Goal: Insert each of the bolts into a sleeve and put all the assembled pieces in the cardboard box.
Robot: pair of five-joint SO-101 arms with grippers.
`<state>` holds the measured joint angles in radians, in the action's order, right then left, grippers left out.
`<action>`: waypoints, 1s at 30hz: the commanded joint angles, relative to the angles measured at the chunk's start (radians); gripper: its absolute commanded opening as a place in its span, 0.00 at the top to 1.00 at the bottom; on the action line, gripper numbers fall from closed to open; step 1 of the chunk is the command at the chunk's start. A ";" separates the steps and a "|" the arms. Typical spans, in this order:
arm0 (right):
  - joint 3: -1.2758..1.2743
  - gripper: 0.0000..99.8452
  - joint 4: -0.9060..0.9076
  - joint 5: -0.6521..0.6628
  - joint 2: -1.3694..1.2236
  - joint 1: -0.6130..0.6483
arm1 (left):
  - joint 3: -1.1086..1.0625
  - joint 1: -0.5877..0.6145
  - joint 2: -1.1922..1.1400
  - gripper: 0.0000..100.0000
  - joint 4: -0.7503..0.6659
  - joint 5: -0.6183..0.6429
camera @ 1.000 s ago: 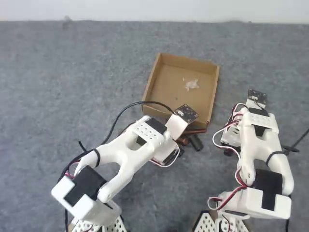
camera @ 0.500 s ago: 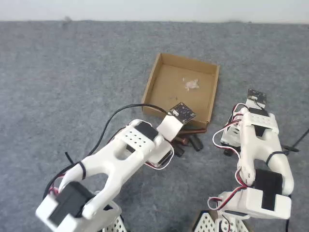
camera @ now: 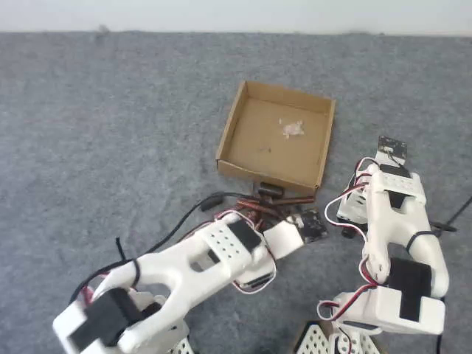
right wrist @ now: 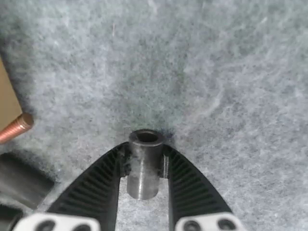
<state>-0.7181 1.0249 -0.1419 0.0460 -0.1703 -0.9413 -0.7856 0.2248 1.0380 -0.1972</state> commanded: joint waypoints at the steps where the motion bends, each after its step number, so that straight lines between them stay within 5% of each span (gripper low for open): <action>1: 0.060 0.99 -0.007 0.014 -0.004 0.005 | -0.059 -0.015 0.161 0.88 -0.038 -0.021; 6: 0.077 0.99 -0.001 0.014 -0.022 0.012 | -0.136 0.026 0.410 0.88 -0.044 0.040; 11: 0.077 0.99 -0.001 0.014 -0.022 0.012 | -0.127 0.224 0.528 0.88 -0.021 0.095; 30: 0.075 0.99 -0.001 0.014 -0.022 0.012 | 0.005 0.290 0.054 0.88 -0.212 0.097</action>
<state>-0.6920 1.0265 -0.1419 0.0169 -0.1688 -1.0242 -0.5033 0.3506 0.8800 -0.1128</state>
